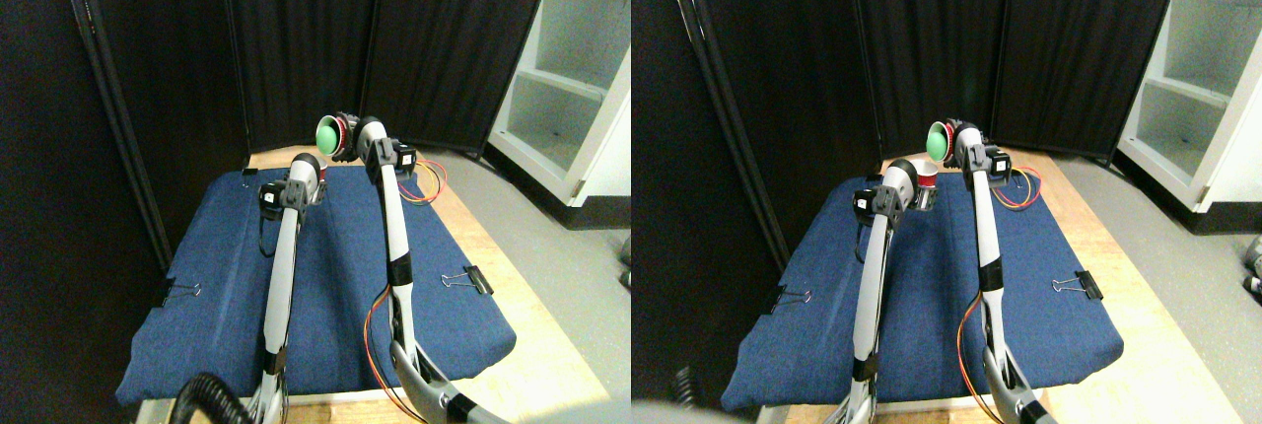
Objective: Pour (bimanual)
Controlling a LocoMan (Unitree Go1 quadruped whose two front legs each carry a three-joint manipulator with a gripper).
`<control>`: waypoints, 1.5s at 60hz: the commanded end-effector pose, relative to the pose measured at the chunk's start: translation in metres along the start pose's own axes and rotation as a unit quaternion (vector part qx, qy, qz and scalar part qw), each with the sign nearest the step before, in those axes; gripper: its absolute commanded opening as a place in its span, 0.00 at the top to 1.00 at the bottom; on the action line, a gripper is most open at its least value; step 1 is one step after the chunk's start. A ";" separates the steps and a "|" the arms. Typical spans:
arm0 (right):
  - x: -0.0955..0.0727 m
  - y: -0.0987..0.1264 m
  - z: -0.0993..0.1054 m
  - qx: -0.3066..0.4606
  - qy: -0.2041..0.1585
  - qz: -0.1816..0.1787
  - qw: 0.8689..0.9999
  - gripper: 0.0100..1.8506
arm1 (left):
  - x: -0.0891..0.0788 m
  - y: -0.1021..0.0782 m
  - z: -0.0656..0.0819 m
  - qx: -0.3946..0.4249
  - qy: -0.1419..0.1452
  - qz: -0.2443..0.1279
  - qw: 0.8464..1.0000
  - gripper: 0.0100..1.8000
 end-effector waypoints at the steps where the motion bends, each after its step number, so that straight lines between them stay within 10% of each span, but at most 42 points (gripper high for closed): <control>1: 0.004 0.003 0.004 -0.016 -0.016 0.012 1.000 1.00 | 0.001 -0.009 0.001 -0.001 -0.003 -0.026 1.000 1.00; 51: 0.004 0.010 0.002 -0.174 -0.047 0.045 0.983 1.00 | 0.004 -0.011 -0.004 0.002 -0.004 -0.022 1.000 1.00; 64: 0.000 0.010 0.004 -0.198 -0.048 0.030 0.979 0.80 | 0.006 -0.011 -0.006 0.001 0.000 -0.021 1.000 1.00; 72: 0.000 0.008 0.006 -0.196 -0.044 0.016 0.979 0.91 | 0.007 -0.012 -0.006 -0.001 0.002 -0.022 1.000 1.00; 90: 0.002 -0.014 0.010 0.049 -0.049 -0.083 0.994 1.00 | 0.005 -0.011 -0.004 0.006 0.001 -0.025 1.000 1.00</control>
